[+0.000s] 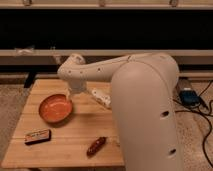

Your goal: Place the ceramic cup in the ceramic bowl

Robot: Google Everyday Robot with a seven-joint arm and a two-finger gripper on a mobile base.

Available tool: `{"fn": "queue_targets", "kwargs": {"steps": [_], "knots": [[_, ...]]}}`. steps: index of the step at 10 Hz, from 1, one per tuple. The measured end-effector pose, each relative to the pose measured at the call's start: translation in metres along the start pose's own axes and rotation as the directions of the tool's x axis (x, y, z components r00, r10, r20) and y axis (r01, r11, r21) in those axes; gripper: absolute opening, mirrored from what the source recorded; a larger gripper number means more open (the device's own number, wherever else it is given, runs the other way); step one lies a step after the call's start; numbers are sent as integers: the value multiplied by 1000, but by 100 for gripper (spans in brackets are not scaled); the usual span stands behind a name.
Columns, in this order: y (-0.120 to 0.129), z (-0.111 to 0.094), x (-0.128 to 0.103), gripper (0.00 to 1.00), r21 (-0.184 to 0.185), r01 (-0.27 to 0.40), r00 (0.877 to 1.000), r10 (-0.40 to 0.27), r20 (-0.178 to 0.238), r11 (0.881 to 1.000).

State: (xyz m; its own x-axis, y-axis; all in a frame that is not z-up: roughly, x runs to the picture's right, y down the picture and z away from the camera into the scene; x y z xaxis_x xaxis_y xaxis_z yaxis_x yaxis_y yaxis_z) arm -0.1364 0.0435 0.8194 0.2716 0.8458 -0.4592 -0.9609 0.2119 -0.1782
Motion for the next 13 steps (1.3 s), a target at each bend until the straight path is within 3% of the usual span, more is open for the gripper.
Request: {"fn": "queue_targets", "kwargs": {"steps": [3, 7, 11, 13], "knots": [[-53, -6, 41, 80, 16, -84, 996, 85, -36, 996], [-110, -24, 84, 80, 56, -204, 977, 206, -51, 977], [-129, -35, 100, 80, 80, -267, 960, 272, -62, 960], [-133, -26, 109, 80, 88, -284, 953, 291, -85, 955]]}}
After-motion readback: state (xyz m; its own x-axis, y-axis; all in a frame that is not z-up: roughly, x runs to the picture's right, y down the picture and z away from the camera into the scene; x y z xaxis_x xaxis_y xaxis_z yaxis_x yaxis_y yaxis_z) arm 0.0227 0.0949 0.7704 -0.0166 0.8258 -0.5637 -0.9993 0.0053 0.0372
